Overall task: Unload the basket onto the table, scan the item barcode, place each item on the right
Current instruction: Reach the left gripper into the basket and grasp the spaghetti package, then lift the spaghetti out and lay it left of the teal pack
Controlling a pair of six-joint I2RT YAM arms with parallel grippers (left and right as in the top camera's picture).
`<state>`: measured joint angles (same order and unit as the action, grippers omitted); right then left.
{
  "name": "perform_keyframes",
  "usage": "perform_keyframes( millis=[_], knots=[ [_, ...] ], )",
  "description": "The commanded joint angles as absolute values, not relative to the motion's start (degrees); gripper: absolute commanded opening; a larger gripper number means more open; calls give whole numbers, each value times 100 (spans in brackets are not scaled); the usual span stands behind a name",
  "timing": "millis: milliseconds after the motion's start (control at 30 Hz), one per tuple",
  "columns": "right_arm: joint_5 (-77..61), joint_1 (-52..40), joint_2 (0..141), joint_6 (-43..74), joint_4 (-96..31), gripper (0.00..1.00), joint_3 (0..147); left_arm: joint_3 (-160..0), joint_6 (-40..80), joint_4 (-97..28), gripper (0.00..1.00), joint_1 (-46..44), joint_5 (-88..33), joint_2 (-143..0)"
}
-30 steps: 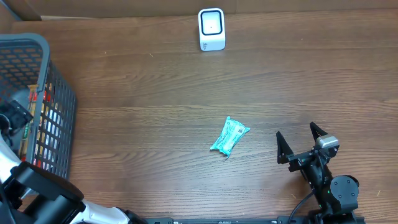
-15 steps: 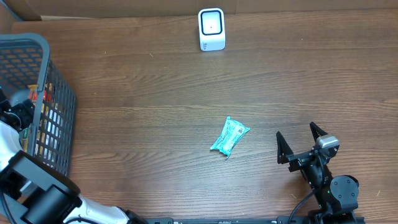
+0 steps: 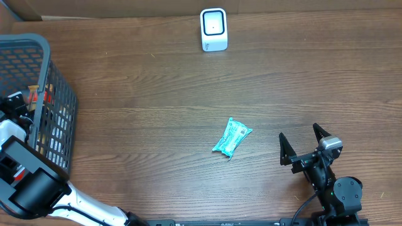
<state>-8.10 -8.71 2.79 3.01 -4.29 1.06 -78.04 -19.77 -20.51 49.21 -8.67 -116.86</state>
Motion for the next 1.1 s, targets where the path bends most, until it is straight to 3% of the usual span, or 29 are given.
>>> perform_keyframes(
  millis=[0,167,267,567,900,1067],
  knots=[
    [-770,-904,237,316,-401,100,47,-7725,-2185,-2115,79,4866,-707,-12164],
    [-770,-904,237,316,-401,100,47,-7758,-2185,-2117,23,4869,-705,-12173],
    [-770,-904,237,316,-401,100,47,-7850,-2158,-2263,6,4866,-707,-12121],
    [-770,-904,237,316,-401,100,47,-8407,-1743,-3000,4,4860,-707,-11286],
    [-770,-904,237,316,-401,100,47,-8676,-646,-3240,4,4670,-676,-9011],
    [-770,-904,237,316,-401,100,47,-8694,-362,-2928,4,4357,-19,-7907]
  ],
)
